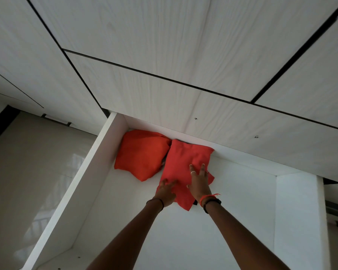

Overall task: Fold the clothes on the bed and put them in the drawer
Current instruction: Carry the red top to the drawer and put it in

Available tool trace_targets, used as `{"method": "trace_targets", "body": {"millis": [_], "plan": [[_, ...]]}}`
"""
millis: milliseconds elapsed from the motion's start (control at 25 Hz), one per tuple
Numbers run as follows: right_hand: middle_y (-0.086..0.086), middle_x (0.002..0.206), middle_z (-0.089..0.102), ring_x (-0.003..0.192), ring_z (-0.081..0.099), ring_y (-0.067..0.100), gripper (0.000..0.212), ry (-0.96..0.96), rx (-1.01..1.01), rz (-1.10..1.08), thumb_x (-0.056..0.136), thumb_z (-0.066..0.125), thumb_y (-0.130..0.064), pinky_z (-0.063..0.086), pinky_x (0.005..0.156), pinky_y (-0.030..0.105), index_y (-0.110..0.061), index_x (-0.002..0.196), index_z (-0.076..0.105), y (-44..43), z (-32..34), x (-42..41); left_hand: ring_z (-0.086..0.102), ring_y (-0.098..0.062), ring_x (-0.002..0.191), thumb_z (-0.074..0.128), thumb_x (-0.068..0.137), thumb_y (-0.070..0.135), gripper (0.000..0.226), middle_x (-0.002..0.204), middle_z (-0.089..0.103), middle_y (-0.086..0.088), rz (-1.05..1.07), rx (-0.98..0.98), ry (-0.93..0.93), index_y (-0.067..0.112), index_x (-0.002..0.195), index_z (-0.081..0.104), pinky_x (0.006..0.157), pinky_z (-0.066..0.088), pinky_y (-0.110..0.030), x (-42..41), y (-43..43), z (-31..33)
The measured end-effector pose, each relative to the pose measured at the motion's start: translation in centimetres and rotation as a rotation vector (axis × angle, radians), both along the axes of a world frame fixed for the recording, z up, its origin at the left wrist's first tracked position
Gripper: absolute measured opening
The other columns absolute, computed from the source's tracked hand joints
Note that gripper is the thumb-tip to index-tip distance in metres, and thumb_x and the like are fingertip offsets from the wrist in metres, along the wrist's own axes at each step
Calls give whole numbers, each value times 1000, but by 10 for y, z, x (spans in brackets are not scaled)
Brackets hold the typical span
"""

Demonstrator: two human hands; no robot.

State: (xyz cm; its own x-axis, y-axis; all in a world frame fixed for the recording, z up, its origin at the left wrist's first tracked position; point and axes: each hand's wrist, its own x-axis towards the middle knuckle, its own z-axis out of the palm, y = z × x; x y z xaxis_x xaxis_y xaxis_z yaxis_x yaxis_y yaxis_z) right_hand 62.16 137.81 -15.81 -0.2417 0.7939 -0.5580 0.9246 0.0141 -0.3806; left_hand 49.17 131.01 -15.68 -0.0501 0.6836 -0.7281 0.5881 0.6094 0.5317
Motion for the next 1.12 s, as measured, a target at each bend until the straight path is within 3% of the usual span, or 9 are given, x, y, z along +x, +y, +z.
{"method": "trace_targets", "body": {"millis": [160,320,480,680,880,1120], "plan": [[21,157,-12,144,0,47,77,-60,0,41,91,60,-14,23,116,51,-23,152,14,3,-4,3,32,-30,137,46,92,8,64,157,-1,-10,3,-9,-7,27,149,24,99,39,-26,5,-1,0],[22,158,-5,144,5,45,82,-135,51,71,90,61,-18,17,117,53,-21,153,9,-3,3,3,26,-29,141,54,90,12,66,158,10,-8,37,19,-11,22,149,26,111,32,-30,-1,-8,13],[23,155,12,144,14,39,80,-145,108,58,91,62,-20,19,117,48,-15,153,12,-22,23,-1,36,-28,136,50,92,14,61,156,20,-9,98,54,17,15,148,28,109,35,-33,-9,-26,39],[16,149,31,137,30,31,63,-73,154,157,91,60,-16,31,112,40,-13,147,32,-55,52,-23,42,-21,131,49,93,5,49,147,32,-11,329,151,10,10,141,38,93,27,-10,-22,-55,76],[16,135,48,124,45,31,42,74,241,249,90,58,-11,41,102,37,-5,131,51,-94,95,-67,52,-21,114,52,93,6,41,139,39,-11,546,236,73,12,133,47,86,34,-13,-55,-97,120],[12,130,54,120,49,26,33,226,325,384,92,54,-13,44,98,31,-5,124,57,-153,153,-128,53,-20,114,54,92,9,30,131,47,-8,795,354,120,15,122,55,87,38,-18,-107,-171,171]]}}
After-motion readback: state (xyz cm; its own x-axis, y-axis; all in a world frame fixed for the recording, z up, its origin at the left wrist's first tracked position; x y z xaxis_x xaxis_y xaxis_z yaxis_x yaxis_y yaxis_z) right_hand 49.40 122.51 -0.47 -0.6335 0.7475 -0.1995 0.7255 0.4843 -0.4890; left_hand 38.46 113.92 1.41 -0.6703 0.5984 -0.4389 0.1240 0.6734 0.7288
